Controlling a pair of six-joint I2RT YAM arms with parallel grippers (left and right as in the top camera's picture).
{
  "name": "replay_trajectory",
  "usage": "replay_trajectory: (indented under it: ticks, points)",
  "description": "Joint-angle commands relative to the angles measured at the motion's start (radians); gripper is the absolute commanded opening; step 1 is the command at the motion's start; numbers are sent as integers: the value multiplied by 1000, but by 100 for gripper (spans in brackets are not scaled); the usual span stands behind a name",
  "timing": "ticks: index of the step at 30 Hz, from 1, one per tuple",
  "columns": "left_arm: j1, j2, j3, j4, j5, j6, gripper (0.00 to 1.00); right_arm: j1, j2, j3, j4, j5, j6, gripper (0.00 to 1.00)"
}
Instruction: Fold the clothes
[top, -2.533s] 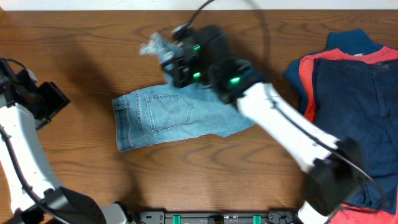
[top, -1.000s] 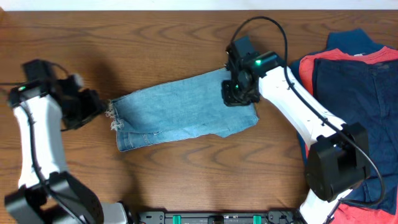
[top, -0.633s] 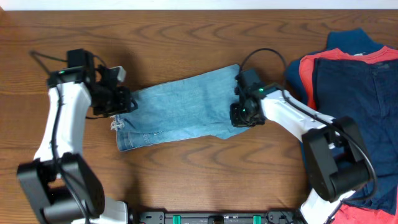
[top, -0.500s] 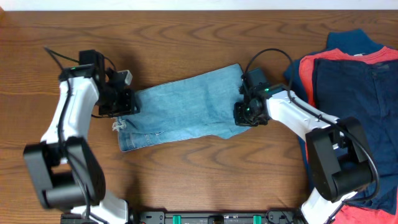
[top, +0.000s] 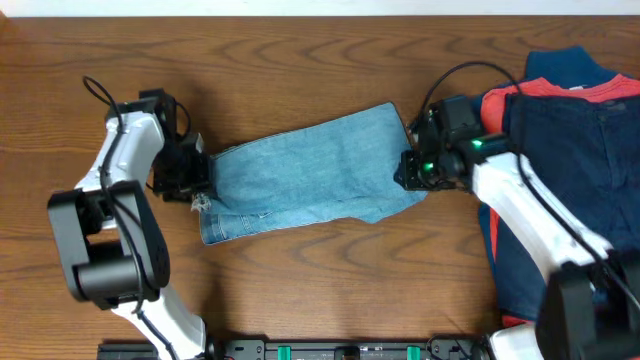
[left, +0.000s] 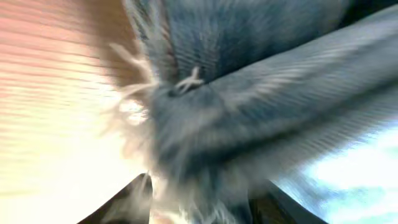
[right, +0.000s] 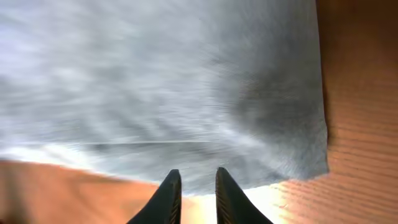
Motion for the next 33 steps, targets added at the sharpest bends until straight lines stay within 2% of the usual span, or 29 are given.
replay_trajectory:
  ticks: [1, 4, 8, 14, 15, 25, 30, 33]
  points:
    - [13, -99, 51, -5, -19, -25, 55, 5, -27, 1, -1, -32, -24, 21]
    - [15, -120, 47, -6, -19, -27, 71, 6, 2, -4, 16, -32, -24, 22]
    - [16, -108, 5, 11, -5, -27, 86, 7, 84, -5, 55, -34, -23, 21]
    - [16, -72, -59, 69, 51, -5, 89, 6, 220, -5, 117, -67, -10, 20]
    - [16, -66, -68, 77, 52, -4, 93, 4, 239, -5, 130, -76, -4, 20]
    - [58, 73, -93, 105, 71, 24, 93, 2, 327, -5, 182, -119, 7, 19]
    - [86, 175, -97, 105, 304, 119, 91, 2, 327, -5, 182, -119, 7, 19]
    - [75, 212, -97, 105, 418, 192, 85, 2, 327, -5, 182, -119, 7, 19]
